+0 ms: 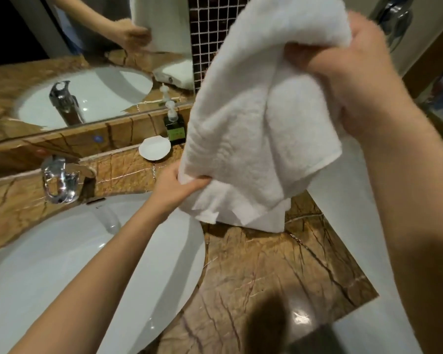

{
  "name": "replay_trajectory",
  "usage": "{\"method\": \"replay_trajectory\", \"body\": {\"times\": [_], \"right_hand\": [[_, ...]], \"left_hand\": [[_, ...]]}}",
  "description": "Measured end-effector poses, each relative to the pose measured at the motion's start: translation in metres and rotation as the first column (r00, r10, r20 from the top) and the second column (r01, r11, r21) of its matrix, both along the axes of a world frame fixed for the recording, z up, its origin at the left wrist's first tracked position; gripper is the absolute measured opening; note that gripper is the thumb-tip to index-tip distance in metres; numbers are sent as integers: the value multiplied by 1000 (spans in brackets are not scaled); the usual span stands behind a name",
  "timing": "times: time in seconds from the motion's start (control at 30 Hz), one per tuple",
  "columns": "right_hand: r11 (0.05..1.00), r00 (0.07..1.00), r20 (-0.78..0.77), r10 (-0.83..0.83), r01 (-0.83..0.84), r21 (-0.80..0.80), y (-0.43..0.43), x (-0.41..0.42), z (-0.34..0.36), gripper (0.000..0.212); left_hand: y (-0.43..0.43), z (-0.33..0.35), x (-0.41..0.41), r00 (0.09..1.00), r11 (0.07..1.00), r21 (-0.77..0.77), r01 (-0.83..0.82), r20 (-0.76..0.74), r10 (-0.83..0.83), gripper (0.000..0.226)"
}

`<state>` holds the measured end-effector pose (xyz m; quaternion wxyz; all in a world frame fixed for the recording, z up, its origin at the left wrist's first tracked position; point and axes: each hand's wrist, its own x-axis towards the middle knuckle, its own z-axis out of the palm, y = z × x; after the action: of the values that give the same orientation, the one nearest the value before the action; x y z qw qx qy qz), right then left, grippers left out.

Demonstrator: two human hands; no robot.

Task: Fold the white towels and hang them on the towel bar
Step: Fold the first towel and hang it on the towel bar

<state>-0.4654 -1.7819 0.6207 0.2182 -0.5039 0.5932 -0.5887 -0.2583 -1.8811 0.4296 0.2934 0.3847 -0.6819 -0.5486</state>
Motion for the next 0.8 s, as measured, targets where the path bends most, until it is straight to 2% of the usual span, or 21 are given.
{"method": "replay_trajectory", "body": {"times": [0.07,0.13,0.27,0.37,0.47,0.57,0.6,0.63,0.7,0.77,0.8], "right_hand": [[1000,992,128,-8,9,-4,5,5,7,23],[999,968,248,-30,19,44,12,10,6,32],[982,911,407,-66,-13,190,28,25,-17,29],[945,879,462,-113,-49,324,40,44,-48,31],[896,836,524,-163,-98,434,52,66,-83,33],[851,773,600,-209,-158,500,66,92,-119,38],[838,759,611,-224,-170,518,71,102,-131,39],[827,755,610,-241,-169,536,76,112,-143,39],[816,774,574,-268,-135,562,88,133,-167,30],[811,794,543,-273,-114,574,102,154,-189,24],[806,804,531,-267,-116,580,108,163,-201,25]], "left_hand": [[7,14,22,987,987,144,-77,-128,95,27],[15,30,50,971,977,189,-97,-196,134,28],[33,56,110,965,978,209,1,-256,53,15],[44,63,150,980,980,199,14,-198,27,30],[57,64,186,988,955,294,43,-156,4,14],[69,57,220,995,919,386,79,-85,-50,55],[71,50,231,998,910,410,61,-36,-51,62],[73,45,241,999,895,445,37,12,-47,62],[77,31,260,996,855,518,-5,78,-42,39],[83,12,274,980,839,543,31,148,-132,24],[87,3,278,955,851,524,41,229,-187,20]]}}
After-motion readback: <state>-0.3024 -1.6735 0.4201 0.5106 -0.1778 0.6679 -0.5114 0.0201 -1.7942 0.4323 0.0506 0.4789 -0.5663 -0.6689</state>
